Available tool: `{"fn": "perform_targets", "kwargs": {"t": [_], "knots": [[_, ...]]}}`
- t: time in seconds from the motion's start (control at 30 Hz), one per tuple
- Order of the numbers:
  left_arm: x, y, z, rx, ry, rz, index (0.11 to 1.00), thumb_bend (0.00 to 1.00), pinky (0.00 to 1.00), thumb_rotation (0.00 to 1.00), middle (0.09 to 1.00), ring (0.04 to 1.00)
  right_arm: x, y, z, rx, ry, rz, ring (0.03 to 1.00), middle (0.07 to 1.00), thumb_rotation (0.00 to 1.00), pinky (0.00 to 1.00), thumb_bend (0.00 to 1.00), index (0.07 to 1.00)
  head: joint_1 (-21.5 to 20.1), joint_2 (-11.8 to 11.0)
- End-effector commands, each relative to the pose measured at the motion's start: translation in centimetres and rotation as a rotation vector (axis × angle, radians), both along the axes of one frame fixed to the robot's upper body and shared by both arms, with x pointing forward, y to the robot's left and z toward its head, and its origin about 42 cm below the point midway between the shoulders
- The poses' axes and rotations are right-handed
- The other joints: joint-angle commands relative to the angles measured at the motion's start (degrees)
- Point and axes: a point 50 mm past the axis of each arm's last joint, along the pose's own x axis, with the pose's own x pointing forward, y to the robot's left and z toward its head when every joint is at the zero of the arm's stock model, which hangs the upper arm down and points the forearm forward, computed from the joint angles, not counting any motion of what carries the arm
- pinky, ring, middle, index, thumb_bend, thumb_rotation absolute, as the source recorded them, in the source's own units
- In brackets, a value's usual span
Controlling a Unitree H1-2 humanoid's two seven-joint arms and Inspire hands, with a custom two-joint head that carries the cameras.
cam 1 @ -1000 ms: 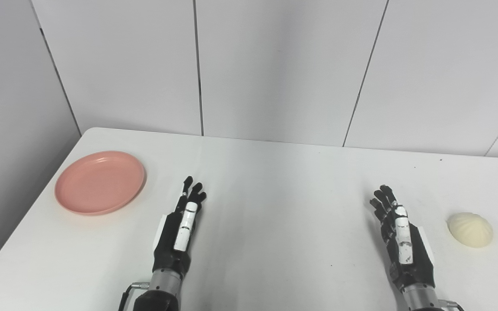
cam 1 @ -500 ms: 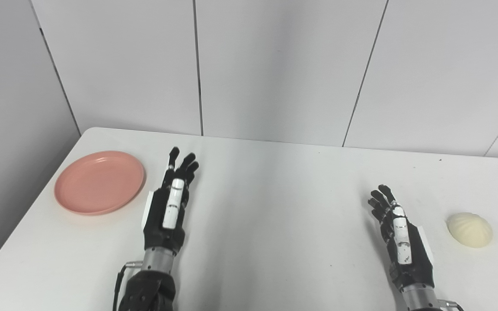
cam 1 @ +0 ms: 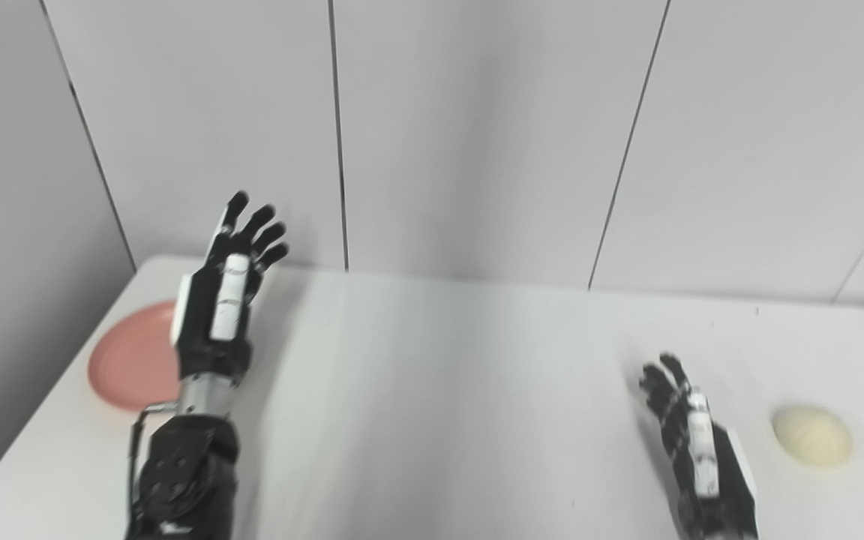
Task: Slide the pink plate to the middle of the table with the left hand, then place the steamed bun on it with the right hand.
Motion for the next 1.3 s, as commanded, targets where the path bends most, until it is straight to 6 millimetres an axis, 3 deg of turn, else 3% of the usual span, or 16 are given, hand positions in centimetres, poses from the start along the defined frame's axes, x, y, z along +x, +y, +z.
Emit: {"fn": "perform_targets", "kwargs": {"t": [0.0, 0.43, 0.53, 0.67, 0.8, 1.0, 1.27], "knots": [[0.9, 0.9, 2.8, 0.001, -0.077, -0.005, 0.897, 0.81, 0.8, 0.81, 0.869, 0.854, -1.0, 0.3, -2.4, 0.04, 0.075, -0.008, 0.899, 0.892, 1.0, 0.96, 0.71, 0.924, 0.2, 0.3], [3.6, 9.8, 4.9, 0.045, -0.054, 0.077, 0.823, 0.84, 0.78, 0.8, 0.852, 0.864, -1.3, -0.5, -2.0, 0.064, 0.094, -0.014, 0.897, 0.892, 1.0, 0.96, 0.72, 0.922, 0.5, 1.7], [4.2, 11.8, 4.8, 0.064, -0.028, 0.105, 0.84, 0.84, 0.79, 0.8, 0.853, 0.855, -1.3, -0.6, -1.9, 0.071, 0.096, -0.013, 0.907, 0.897, 1.0, 0.97, 0.72, 0.931, 0.5, 1.9], [4.7, 13.7, 4.1, 0.078, 0.013, 0.126, 0.859, 0.84, 0.8, 0.82, 0.864, 0.864, -1.2, -0.7, -1.9, 0.075, 0.094, -0.013, 0.901, 0.892, 1.0, 0.97, 0.72, 0.927, 0.6, 2.2], [5.0, 16.0, 3.2, 0.099, 0.054, 0.152, 0.822, 0.84, 0.78, 0.83, 0.865, 0.863, -1.3, -0.7, -1.8, 0.069, 0.093, -0.022, 0.89, 0.882, 1.0, 0.95, 0.71, 0.921, 0.5, 2.5], [5.0, 19.0, 1.4, 0.068, 0.105, 0.179, 0.856, 0.84, 0.81, 0.82, 0.852, 0.867, -1.2, -0.7, -1.7, 0.065, 0.09, -0.024, 0.887, 0.876, 1.0, 0.95, 0.7, 0.918, 0.4, 2.7], [4.8, 19.9, -0.7, 0.035, 0.178, 0.175, 0.847, 0.85, 0.77, 0.81, 0.833, 0.855, -1.3, -0.8, -1.6, 0.06, 0.09, -0.024, 0.887, 0.87, 1.0, 0.94, 0.71, 0.916, 0.3, 3.1]]}}
